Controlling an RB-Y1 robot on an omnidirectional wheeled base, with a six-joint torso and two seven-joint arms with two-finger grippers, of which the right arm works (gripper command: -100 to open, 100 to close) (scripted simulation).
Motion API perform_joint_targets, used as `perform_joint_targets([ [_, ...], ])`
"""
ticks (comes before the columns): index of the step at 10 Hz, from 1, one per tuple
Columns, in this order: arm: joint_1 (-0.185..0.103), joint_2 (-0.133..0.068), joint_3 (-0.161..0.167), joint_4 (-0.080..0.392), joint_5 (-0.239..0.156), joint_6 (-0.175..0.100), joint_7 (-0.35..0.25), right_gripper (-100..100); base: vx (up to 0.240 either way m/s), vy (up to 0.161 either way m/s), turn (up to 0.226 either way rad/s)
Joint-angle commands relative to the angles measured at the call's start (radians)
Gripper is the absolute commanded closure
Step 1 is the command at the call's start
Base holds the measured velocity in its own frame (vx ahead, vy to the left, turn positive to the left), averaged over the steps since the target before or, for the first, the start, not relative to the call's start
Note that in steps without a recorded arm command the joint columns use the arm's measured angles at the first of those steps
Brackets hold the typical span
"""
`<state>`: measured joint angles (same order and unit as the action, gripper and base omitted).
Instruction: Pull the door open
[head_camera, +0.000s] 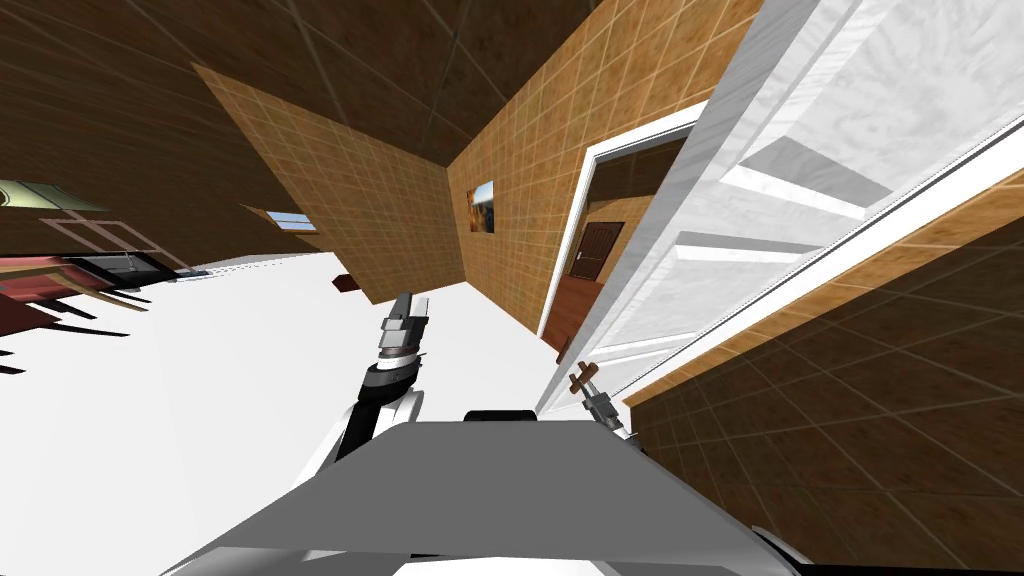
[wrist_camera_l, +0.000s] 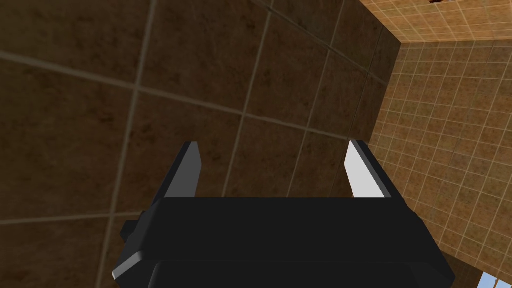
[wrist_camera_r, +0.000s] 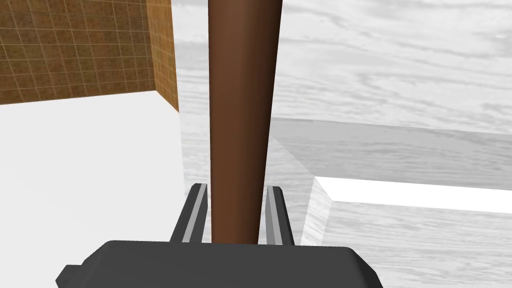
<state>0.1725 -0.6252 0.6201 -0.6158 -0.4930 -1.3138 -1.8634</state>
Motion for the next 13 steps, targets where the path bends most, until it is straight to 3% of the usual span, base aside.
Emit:
perform_joint_targets([
  [1, 0.008, 0.009, 0.017, 0.034, 0.013, -0.045, -0.008, 100, -0.007, -0.014, 0.012],
  [2, 0.008, 0.009, 0.017, 0.034, 0.013, -0.045, -0.008, 100, -0.011, -0.012, -0.003],
  [6, 0.033, 0.011, 0.046, 0.093, 0.035, -0.144, -0.020, 100, -0.023, -0.023, 0.010],
  [7, 0.033, 0.011, 0.046, 0.093, 0.035, -0.144, -0.020, 100, -0.021, -0.028, -0.001],
  [10, 0.052, 0.013, 0.066, 0.136, 0.051, -0.215, -0.028, 100, -0.022, -0.036, 0.013],
  [11, 0.052, 0.013, 0.066, 0.101, 0.051, -0.212, -0.028, 100, -0.017, -0.043, -0.009],
  [13, 0.052, 0.013, 0.066, 0.136, 0.051, -0.215, -0.028, 100, -0.002, -0.005, 0.004],
])
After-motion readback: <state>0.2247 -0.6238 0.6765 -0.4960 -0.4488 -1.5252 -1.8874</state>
